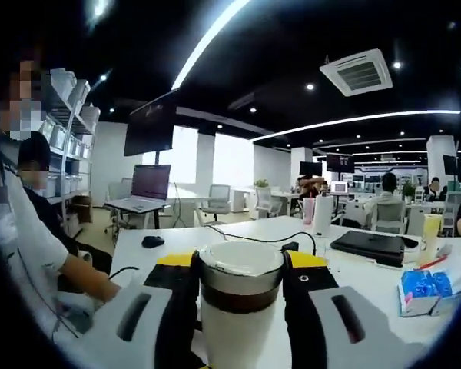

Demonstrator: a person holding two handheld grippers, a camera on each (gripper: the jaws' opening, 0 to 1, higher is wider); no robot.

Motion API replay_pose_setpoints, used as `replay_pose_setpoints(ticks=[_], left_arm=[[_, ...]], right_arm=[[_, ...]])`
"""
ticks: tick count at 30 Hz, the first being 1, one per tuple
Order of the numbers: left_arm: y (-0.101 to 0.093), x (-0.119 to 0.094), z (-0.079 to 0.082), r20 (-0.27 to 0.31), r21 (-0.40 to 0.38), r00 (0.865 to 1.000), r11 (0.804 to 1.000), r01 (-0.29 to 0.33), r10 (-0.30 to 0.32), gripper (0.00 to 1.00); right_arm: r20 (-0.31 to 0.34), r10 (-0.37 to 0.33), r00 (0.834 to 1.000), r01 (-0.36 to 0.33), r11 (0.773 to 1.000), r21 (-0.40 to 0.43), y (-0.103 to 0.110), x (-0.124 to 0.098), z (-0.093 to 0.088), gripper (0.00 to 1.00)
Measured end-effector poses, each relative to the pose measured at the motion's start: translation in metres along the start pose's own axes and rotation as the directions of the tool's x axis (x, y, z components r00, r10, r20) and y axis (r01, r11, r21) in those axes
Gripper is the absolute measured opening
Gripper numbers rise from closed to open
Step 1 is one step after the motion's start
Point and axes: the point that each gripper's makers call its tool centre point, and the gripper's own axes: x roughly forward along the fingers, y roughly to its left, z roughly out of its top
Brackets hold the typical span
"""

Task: Grasp the water cup twist off the cup lid place the cup lid on the table

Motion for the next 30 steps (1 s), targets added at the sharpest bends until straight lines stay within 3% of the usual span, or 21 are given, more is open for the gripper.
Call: replay_pose_setpoints(ticks=[11, 22, 26, 27, 28, 30], left_arm=[[-0.0004, 0.0002, -0.0008, -0.004, 0.0, 1.0, 1.0, 0.001, -0.001, 0.51], [-0.0001, 0.0003, -0.0015, -0.01, 0.002, 1.0, 1.0, -0.004, 0.004, 0.51], [0.0001, 0.0003, -0.0017, -0.011, 0.001, 1.0, 1.0, -0.004, 0.004, 0.51], [0.0002, 0.0004, -0.0017, -0.012, -0.001, 1.0, 1.0, -0.004, 0.004, 0.51], [0.0001, 0.0005, -0.0025, -0.015, -0.002, 1.0, 1.0, -0.005, 0.005, 0.51], [-0.0002, 0.001, -0.0029, -0.017, 0.0, 1.0, 1.0, -0.007, 0.007, 0.51]], right_arm=[[-0.006, 0.168, 0.986, -0.168, 0.986, -0.006, 0.0027, -0.0008, -0.0002, 0.45], [0.0, 0.327, 0.945, -0.327, 0.945, 0.005, 0.0062, -0.0016, -0.0001, 0.45], [0.011, 0.355, 0.935, -0.355, 0.934, 0.029, 0.0066, -0.003, -0.0006, 0.45], [-0.025, 0.354, 0.935, -0.353, 0.935, 0.023, 0.0062, -0.0037, -0.0074, 0.45], [0.011, 0.356, 0.935, -0.356, 0.935, 0.013, 0.0064, -0.0027, -0.0022, 0.45], [0.003, 0.348, 0.938, -0.348, 0.938, -0.001, 0.0069, -0.0049, -0.0034, 0.46]])
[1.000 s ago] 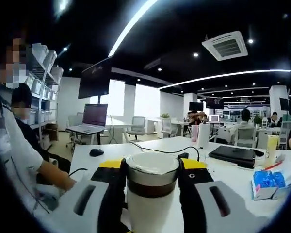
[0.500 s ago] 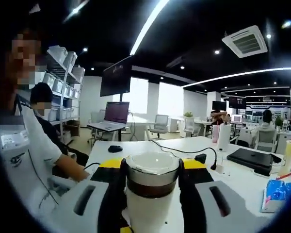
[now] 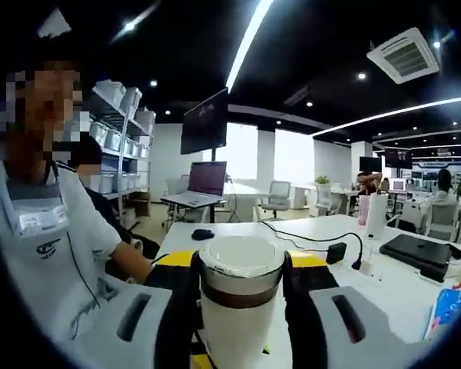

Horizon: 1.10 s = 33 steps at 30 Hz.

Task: Grasp the water cup twist off the cup lid place the cup lid on the table

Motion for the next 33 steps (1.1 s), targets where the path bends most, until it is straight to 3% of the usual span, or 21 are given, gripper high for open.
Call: replay_pose_setpoints(ticks=[4, 8, 11, 13, 18, 20, 22, 25, 27, 28, 29, 31, 33], left_arm=[[0.002, 0.001, -0.001, -0.003, -0.004, 1.0, 1.0, -0.001, 0.001, 0.51], [0.002, 0.002, -0.001, -0.005, -0.005, 1.0, 1.0, 0.0, 0.0, 0.51], [0.003, 0.004, -0.001, -0.005, -0.005, 1.0, 1.0, 0.001, -0.001, 0.51], [0.003, 0.004, -0.002, -0.005, -0.004, 1.0, 1.0, 0.001, -0.001, 0.51], [0.003, 0.005, -0.002, -0.005, -0.001, 1.0, 1.0, 0.0, 0.0, 0.51], [0.003, 0.006, -0.002, -0.006, -0.001, 1.0, 1.0, 0.0, 0.0, 0.51], [0.003, 0.006, -0.002, -0.006, 0.0, 1.0, 1.0, 0.001, -0.001, 0.51], [0.003, 0.006, -0.001, -0.007, 0.001, 1.0, 1.0, 0.001, -0.001, 0.51], [0.004, 0.006, -0.001, -0.007, 0.001, 1.0, 1.0, 0.0, 0.0, 0.51], [0.004, 0.006, -0.001, -0.007, 0.003, 1.0, 1.0, 0.0, 0.0, 0.51], [0.004, 0.006, -0.001, -0.006, 0.003, 1.0, 1.0, 0.0, 0.0, 0.51], [0.003, 0.007, -0.001, -0.007, 0.004, 1.0, 1.0, 0.0, 0.0, 0.51], [0.003, 0.006, -0.001, -0.007, 0.005, 1.0, 1.0, -0.001, 0.001, 0.51]], right_arm=[[-0.015, -0.066, 0.998, 0.066, 0.997, -0.03, 0.0, 0.0, 0.001, 0.47], [-0.014, -0.123, 0.992, 0.122, 0.991, -0.045, 0.009, -0.004, 0.005, 0.58], [0.051, -0.217, 0.975, 0.217, 0.976, -0.004, 0.017, -0.01, 0.019, 0.66], [0.074, -0.285, 0.956, 0.288, 0.957, -0.027, 0.018, -0.012, 0.025, 0.72], [0.067, -0.481, 0.874, 0.484, 0.875, -0.033, 0.019, -0.013, 0.027, 0.87], [0.048, -0.559, 0.828, 0.56, 0.828, -0.02, 0.016, -0.012, 0.023, 0.88], [0.02, -0.642, 0.767, 0.642, 0.766, -0.024, 0.007, -0.017, 0.016, 0.88], [-0.002, -0.719, 0.695, 0.718, 0.694, -0.06, 0.006, -0.018, 0.01, 0.93], [0.007, -0.755, 0.656, 0.752, 0.652, -0.093, 0.008, -0.018, 0.01, 0.94], [0.008, -0.79, 0.613, 0.786, 0.608, -0.112, 0.007, -0.023, 0.01, 0.94], [0.011, -0.8, 0.6, 0.795, 0.595, -0.116, 0.006, -0.024, 0.011, 0.93], [0.021, -0.837, 0.546, 0.832, 0.54, -0.128, 0.003, -0.028, 0.011, 0.92], [0.004, -0.862, 0.507, 0.856, 0.503, -0.121, 0.0, -0.029, 0.005, 0.92]])
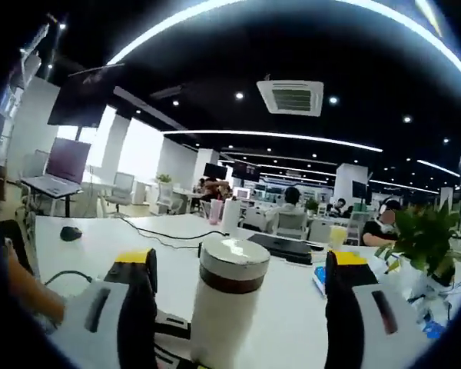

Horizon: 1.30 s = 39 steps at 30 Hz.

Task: Grasp the water cup twist off the cup lid place the cup lid on the table

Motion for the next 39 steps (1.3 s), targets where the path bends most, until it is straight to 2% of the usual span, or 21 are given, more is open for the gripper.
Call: replay_pose_setpoints(ticks=[3, 8, 12, 15, 18, 21, 26, 30, 32, 39], left_arm=[[0.001, 0.0, 0.0, -0.001, 0.001, 1.0, 1.0, -0.002, 0.002, 0.51], [-0.001, -0.002, 0.0, -0.001, 0.004, 1.0, 1.0, -0.005, 0.005, 0.51], [-0.002, -0.003, 0.0, -0.002, 0.005, 1.0, 1.0, -0.008, 0.008, 0.51], [-0.003, -0.003, 0.001, -0.003, 0.007, 1.0, 1.0, -0.008, 0.008, 0.51], [-0.004, -0.003, 0.001, -0.003, 0.008, 1.0, 1.0, -0.008, 0.008, 0.51], [-0.004, -0.003, 0.001, -0.004, 0.008, 1.0, 1.0, -0.008, 0.008, 0.51], [-0.005, -0.002, 0.001, -0.006, 0.01, 1.0, 1.0, -0.005, 0.005, 0.51], [-0.005, -0.001, 0.001, -0.007, 0.01, 1.0, 1.0, -0.003, 0.003, 0.51], [-0.005, -0.001, 0.001, -0.007, 0.01, 1.0, 1.0, -0.003, 0.003, 0.51], [-0.006, 0.001, 0.001, -0.008, 0.012, 1.0, 1.0, 0.0, 0.0, 0.51]], right_arm=[[-0.013, -0.021, 1.0, 0.022, 0.999, 0.034, 0.003, 0.005, -0.007, 0.93], [0.014, -0.053, 0.998, 0.052, 0.998, 0.045, 0.008, 0.012, -0.004, 0.92], [0.038, -0.07, 0.997, 0.068, 0.996, 0.056, 0.009, 0.019, -0.002, 0.84], [0.063, -0.058, 0.996, 0.054, 0.997, 0.063, 0.013, 0.025, 0.001, 0.77], [0.056, -0.065, 0.996, 0.06, 0.995, 0.078, 0.011, 0.028, -0.002, 0.74], [0.075, -0.05, 0.996, 0.039, 0.989, 0.144, 0.01, 0.029, -0.001, 0.68], [0.084, -0.063, 0.994, 0.051, 0.99, 0.133, 0.006, 0.028, 0.002, 0.6], [0.077, -0.052, 0.996, 0.04, 0.989, 0.145, 0.0, 0.028, -0.001, 0.48], [0.076, -0.039, 0.996, 0.025, 0.985, 0.173, 0.0, 0.028, -0.002, 0.47], [0.065, -0.019, 0.998, 0.008, 0.986, 0.164, 0.002, 0.025, -0.003, 0.47]])
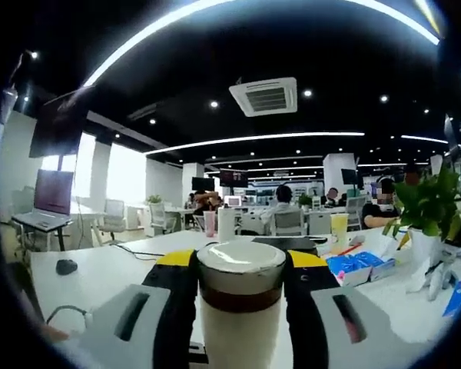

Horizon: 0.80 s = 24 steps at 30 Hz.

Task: Grasp the water cup twist off the cup lid place the cup lid on the table

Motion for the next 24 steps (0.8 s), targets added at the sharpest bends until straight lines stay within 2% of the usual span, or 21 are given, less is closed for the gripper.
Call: replay_pose_setpoints(ticks=[6, 8, 12, 18, 24], left_arm=[[0.0, 0.0002, -0.0006, -0.002, 0.0, 1.0, 1.0, 0.003, -0.003, 0.51], [0.0001, 0.0002, -0.0008, -0.003, 0.0, 1.0, 1.0, 0.003, -0.003, 0.51], [-0.0004, 0.0, -0.0012, -0.003, 0.003, 1.0, 1.0, 0.005, -0.005, 0.51], [-0.0013, 0.0001, -0.0022, -0.006, 0.004, 1.0, 1.0, 0.006, -0.006, 0.51], [-0.0019, 0.0001, -0.0028, -0.007, 0.006, 1.0, 1.0, 0.005, -0.005, 0.51]], right_arm=[[-0.003, 0.061, 0.998, -0.061, 0.998, -0.007, 0.0019, -0.0006, -0.0006, 0.46], [-0.001, 0.091, 0.996, -0.091, 0.996, 0.017, 0.0023, -0.0006, -0.0008, 0.46], [0.003, 0.161, 0.987, -0.161, 0.986, 0.039, 0.0037, -0.0022, -0.0015, 0.46], [0.001, 0.212, 0.977, -0.212, 0.977, 0.014, 0.0052, -0.0023, -0.0022, 0.46], [-0.017, 0.279, 0.96, -0.279, 0.96, 0.0, 0.0066, -0.003, -0.0024, 0.46]])
